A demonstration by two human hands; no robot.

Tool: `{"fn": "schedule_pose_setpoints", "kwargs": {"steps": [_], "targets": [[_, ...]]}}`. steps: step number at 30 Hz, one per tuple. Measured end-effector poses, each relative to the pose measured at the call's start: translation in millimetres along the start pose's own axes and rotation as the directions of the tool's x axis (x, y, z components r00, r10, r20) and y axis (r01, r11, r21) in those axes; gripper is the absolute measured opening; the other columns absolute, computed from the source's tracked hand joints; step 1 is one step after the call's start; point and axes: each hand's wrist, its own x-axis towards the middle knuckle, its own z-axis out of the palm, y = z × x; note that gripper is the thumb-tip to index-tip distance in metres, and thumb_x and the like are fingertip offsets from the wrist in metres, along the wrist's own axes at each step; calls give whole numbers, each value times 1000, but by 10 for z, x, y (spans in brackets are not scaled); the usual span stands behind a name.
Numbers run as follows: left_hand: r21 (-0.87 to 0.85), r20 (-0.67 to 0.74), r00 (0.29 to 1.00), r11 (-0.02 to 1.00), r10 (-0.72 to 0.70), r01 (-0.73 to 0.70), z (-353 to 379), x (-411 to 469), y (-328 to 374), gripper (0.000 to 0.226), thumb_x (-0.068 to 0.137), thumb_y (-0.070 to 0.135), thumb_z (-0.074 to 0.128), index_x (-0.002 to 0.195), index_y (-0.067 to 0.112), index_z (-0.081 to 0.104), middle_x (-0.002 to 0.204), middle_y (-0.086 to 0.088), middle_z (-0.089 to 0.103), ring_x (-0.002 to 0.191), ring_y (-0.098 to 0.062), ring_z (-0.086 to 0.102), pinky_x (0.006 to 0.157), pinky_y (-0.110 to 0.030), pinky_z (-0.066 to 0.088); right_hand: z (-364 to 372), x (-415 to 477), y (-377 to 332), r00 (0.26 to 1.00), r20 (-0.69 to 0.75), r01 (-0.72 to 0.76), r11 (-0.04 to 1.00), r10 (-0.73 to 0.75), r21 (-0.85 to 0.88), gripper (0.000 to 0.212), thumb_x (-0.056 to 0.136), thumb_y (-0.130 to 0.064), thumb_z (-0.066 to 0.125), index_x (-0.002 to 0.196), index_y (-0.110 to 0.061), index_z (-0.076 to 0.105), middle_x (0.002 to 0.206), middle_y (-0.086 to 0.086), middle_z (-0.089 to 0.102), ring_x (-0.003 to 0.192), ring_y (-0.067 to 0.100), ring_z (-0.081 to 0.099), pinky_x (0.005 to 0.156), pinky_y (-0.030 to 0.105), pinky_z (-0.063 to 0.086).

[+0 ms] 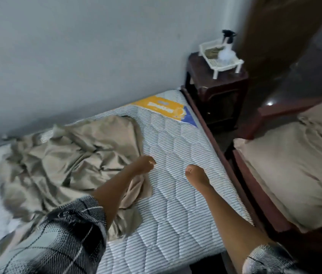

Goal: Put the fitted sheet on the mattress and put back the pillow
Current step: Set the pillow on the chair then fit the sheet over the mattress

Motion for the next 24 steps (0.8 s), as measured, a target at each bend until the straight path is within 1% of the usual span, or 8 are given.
{"fn": "schedule_pose_setpoints", "kwargs": {"steps": [4,5,7,10,13,15,19,24], "targets": [[-136,-53,989,982,-140,132,-244,-704,-1149,30,89,-3,49,117,-2,61,107,-14,65,106,-31,60,65,-13,41,782,-245,-876,994,73,83,995,-78,-63,21,88,-12,48,94,-5,66,102,14,67,100,31,60,79,32,47],[-166,-47,984,973,-171,161,-267,-817,-1365,31,90,-4,48,117,-2,61,109,-16,65,102,-30,60,62,-12,42,941,-288,-1043,992,88,95,992,-87,-85,22,88,-12,46,93,-4,66,103,16,67,101,31,60,80,32,46],[-200,-21,975,956,-223,214,-302,-1045,-1677,32,91,0,49,122,2,59,123,-16,60,110,-29,59,67,-11,46,1224,-379,-1339,988,132,103,985,-85,-138,26,91,-11,42,96,-1,65,107,20,64,104,33,58,82,32,45],[-257,-33,957,927,-290,272,-289,-1278,-2060,31,93,7,51,122,2,59,125,-14,59,116,-29,56,87,-27,46,1548,-501,-1698,978,188,128,974,-93,-186,28,94,-12,41,104,2,64,112,24,62,107,33,57,83,31,44],[-336,-56,951,903,-303,268,-210,-1450,-2406,31,94,5,46,122,2,59,130,-16,57,119,-31,53,92,-31,43,1828,-540,-1902,951,287,183,958,-116,-220,22,91,-10,46,93,2,65,102,24,63,101,30,59,80,30,43],[-391,-64,945,879,-321,272,-156,-1533,-2565,34,93,2,43,124,4,58,132,-15,55,120,-31,52,94,-30,41,1986,-530,-2007,920,369,235,937,-130,-257,18,90,-12,48,78,-8,60,86,18,59,88,25,58,75,31,44],[-452,-51,909,821,-414,349,2,-1700,-2739,32,93,3,44,121,5,60,126,-14,59,116,-30,55,95,-31,46,2236,-511,-2170,862,489,335,871,-131,-358,13,90,-10,47,78,-8,54,79,11,53,77,20,51,59,26,36],[-500,-29,879,769,-475,399,44,-1956,-3004,32,93,6,47,123,6,59,127,-15,57,112,-32,56,87,-29,47,2621,-582,-2331,812,576,375,840,-94,-392,18,89,-6,41,82,-6,58,79,13,51,73,21,50,64,30,37]]}}
